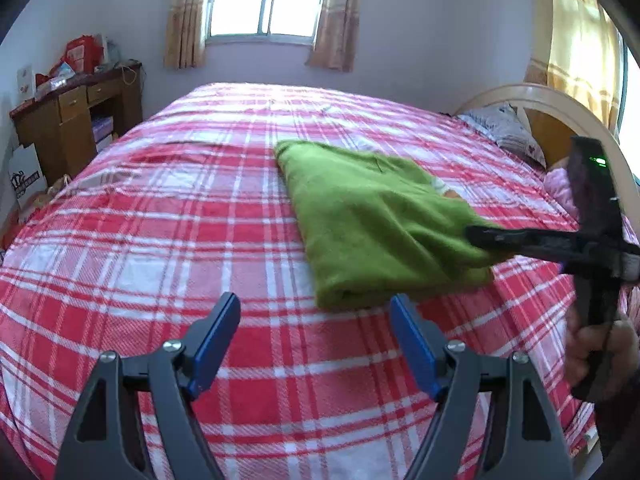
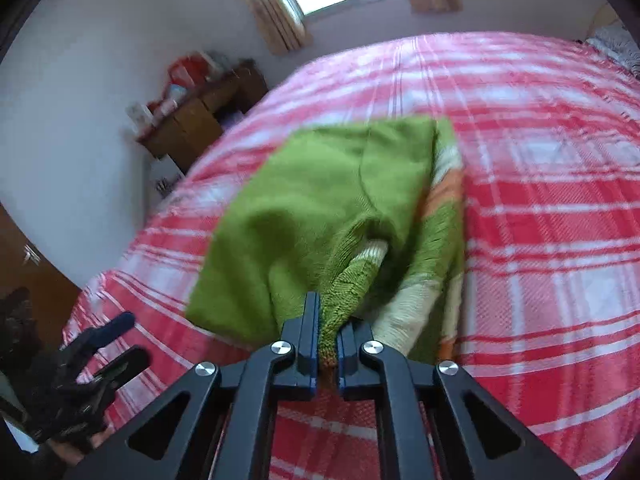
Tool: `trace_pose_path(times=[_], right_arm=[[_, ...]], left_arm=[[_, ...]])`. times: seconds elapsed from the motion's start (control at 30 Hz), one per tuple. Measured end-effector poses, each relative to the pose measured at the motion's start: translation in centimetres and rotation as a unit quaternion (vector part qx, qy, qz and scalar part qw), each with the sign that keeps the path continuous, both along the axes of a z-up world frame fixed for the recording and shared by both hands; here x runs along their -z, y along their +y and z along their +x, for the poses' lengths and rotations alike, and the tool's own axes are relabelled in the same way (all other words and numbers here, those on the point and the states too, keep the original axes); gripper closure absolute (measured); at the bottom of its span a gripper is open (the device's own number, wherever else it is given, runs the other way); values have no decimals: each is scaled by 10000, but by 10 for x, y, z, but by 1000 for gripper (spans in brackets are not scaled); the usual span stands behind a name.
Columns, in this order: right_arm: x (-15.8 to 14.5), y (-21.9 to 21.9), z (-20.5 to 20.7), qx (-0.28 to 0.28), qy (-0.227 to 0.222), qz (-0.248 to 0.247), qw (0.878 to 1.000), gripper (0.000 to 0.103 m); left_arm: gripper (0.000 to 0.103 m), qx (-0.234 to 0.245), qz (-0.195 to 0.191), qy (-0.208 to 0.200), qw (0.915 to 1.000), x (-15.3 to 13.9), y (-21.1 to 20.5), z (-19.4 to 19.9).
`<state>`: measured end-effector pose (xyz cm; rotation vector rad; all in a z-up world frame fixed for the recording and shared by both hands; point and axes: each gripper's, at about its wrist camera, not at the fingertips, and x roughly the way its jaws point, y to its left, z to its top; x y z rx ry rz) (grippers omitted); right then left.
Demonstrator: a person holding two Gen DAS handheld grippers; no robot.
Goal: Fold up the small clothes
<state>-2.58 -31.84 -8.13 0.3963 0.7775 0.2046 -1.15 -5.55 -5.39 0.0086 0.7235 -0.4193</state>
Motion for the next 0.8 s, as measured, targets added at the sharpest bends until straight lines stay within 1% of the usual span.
trace_pose_path(times=[0.03,0.1,0.13,0.17,0.2,0.23,0.27,0.33,0.37,0.4,0.43,0.5,0.53,0.57,0.6,0.67,0.73,0.77,0.8], right_arm=[[-2,-12,-5,155,-31,104,9998,98],[7,-29,-7,405,107,28,9991,98],[17,-32,-7,480,274,8,9985,98],[36,-33,-7,459,520,48,9976,98],[42,-31,-7,440,563,34,9974,98],[44,-29,-12,438,400,-31,9982,98],[41,-28,-14,432,346,-118,9984,98],[36,-28,-16,376,340,-141,9986,97],[32,-28,-16,339,370,-187,9986,94],[29,-28,-17,348,389,-265,9983,91],[18,-32,-19,472,332,-430,9974,88],[1,-36,-22,739,91,-688,9948,71],[-9,-36,-21,901,-73,-881,9920,67],[-20,-34,-16,939,-264,-1026,9899,55],[-25,-32,-10,876,-324,-1047,9901,46],[-31,-23,14,659,-398,-1148,9904,46],[-27,-13,43,523,-279,-1418,9881,46],[-17,-10,63,566,-53,-1674,9843,51],[-11,-10,71,557,97,-1730,9833,75]], left_arm=[[24,-23,6,-27,10000,0,0,2],[24,-88,-5,-60,9999,-2,2,10],[24,-126,3,-54,9999,-2,2,15],[24,-160,8,-49,9999,-2,2,20],[24,-185,12,-37,9998,-1,2,24],[24,-198,29,-15,9998,0,1,27],[24,-220,89,39,9997,3,-2,33],[24,-218,139,67,9996,5,-4,41],[24,-214,147,67,9996,5,-5,43],[24,-203,146,59,9997,4,-6,46],[24,-201,127,27,9997,2,-6,51],[24,-288,103,-10,9995,-1,-8,61],[24,-325,75,1,9994,-2,-10,65],[24,-378,-13,33,9993,-3,-12,74],[24,-406,-68,41,9991,-4,-14,78],[24,-460,-108,33,9989,-4,-25,90],[24,-483,-44,23,9988,-2,-37,97],[24,-492,3,5,9988,0,-44,100],[24,-495,48,5,9988,3,-49,102]])
